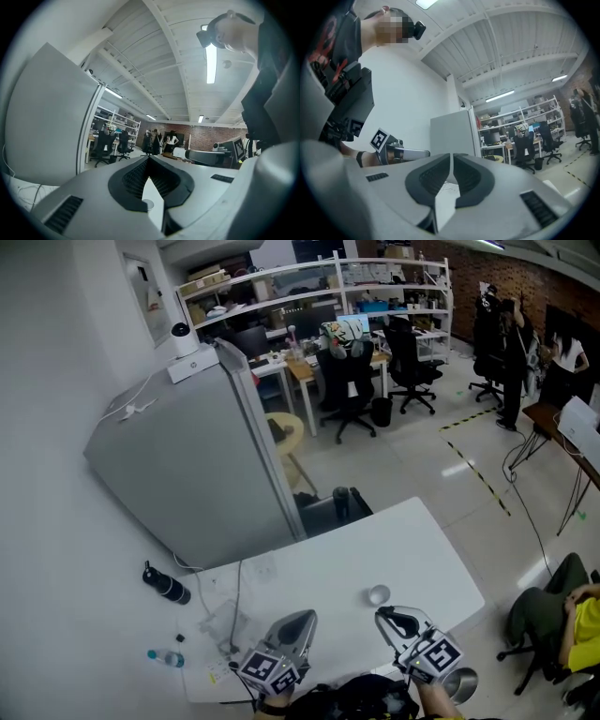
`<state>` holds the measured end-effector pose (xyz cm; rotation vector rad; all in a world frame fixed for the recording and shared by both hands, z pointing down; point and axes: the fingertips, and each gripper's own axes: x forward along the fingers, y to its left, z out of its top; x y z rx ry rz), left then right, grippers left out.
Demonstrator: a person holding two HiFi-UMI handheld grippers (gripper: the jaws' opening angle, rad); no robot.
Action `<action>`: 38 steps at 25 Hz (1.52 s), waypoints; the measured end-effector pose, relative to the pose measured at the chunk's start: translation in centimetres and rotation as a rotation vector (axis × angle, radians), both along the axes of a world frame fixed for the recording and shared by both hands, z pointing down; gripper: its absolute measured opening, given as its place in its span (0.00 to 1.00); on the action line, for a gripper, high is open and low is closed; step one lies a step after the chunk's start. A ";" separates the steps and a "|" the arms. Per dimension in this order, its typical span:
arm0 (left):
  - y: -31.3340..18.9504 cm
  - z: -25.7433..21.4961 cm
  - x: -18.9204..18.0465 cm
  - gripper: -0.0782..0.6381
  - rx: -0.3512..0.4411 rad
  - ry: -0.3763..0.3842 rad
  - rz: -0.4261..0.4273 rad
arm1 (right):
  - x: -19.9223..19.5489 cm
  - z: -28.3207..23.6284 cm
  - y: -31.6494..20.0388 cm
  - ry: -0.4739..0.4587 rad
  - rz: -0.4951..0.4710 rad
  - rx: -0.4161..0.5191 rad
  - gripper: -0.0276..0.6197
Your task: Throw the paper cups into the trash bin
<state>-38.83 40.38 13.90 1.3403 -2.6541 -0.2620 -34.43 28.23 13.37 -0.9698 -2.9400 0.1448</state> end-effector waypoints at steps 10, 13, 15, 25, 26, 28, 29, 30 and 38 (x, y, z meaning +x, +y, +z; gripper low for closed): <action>-1.6 0.3 -0.1 0.11 0.024 0.039 0.036 | -0.3 7.3 -2.3 0.139 0.078 0.020 0.18; -1.5 0.1 -0.2 0.11 0.035 0.022 0.017 | -0.3 10.9 -3.4 0.192 0.097 0.035 0.23; -1.0 -0.1 -0.9 0.11 0.039 0.005 0.006 | -1.0 13.0 -3.9 0.211 0.109 0.051 0.23; 1.1 0.7 -1.0 0.11 0.027 0.037 -0.059 | -0.6 23.8 -5.8 0.411 0.208 0.079 0.46; 1.2 0.7 -0.9 0.11 0.022 0.035 -0.063 | -0.7 24.7 -5.8 0.430 0.197 0.082 0.55; 1.5 0.6 -0.8 0.11 0.016 0.033 -0.078 | -0.9 26.4 -6.1 0.453 0.184 0.108 0.56; 1.8 0.5 -0.7 0.11 0.015 0.034 -0.087 | -1.0 27.2 -6.2 0.462 0.182 0.131 0.56; 2.0 0.5 -0.7 0.11 0.013 0.035 -0.095 | -1.2 28.0 -6.4 0.470 0.179 0.159 0.56; 3.4 0.6 0.0 0.11 0.008 0.042 -0.137 | -4.9 35.1 -8.5 0.550 0.224 0.321 0.66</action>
